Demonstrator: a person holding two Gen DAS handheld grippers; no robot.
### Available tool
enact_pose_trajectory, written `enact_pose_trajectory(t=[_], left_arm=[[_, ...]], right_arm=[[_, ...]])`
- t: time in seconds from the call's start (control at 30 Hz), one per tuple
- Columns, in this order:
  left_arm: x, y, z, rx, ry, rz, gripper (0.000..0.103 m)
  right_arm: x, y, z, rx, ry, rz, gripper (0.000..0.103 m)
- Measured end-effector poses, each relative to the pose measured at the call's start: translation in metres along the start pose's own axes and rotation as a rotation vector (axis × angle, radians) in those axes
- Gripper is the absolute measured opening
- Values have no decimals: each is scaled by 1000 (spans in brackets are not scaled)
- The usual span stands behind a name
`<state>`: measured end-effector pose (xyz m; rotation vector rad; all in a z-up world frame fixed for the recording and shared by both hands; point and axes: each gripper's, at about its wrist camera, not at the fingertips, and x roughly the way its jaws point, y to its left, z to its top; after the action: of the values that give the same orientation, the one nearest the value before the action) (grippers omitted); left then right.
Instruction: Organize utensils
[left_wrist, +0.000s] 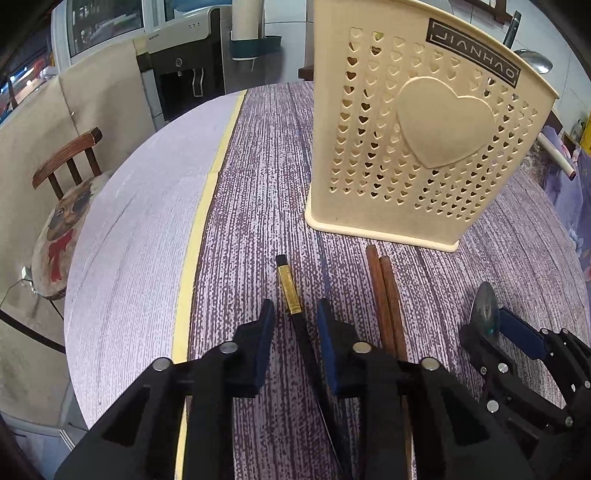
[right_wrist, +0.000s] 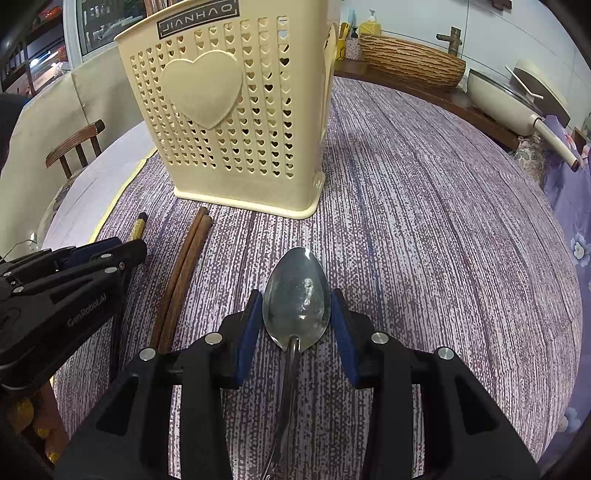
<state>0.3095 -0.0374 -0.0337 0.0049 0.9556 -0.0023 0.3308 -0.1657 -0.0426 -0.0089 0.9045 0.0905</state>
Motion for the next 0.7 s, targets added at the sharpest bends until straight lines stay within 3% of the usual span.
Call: enact_pose_trajectory(t=[0.2,0.7], left_arm=[[1,0,1,-13,-6,13,11],[1,7,3,-72,-5,-3,8]], right_arm=[[0,0,0,0,0,0,39],[0,0,0,0,-1,0,39]])
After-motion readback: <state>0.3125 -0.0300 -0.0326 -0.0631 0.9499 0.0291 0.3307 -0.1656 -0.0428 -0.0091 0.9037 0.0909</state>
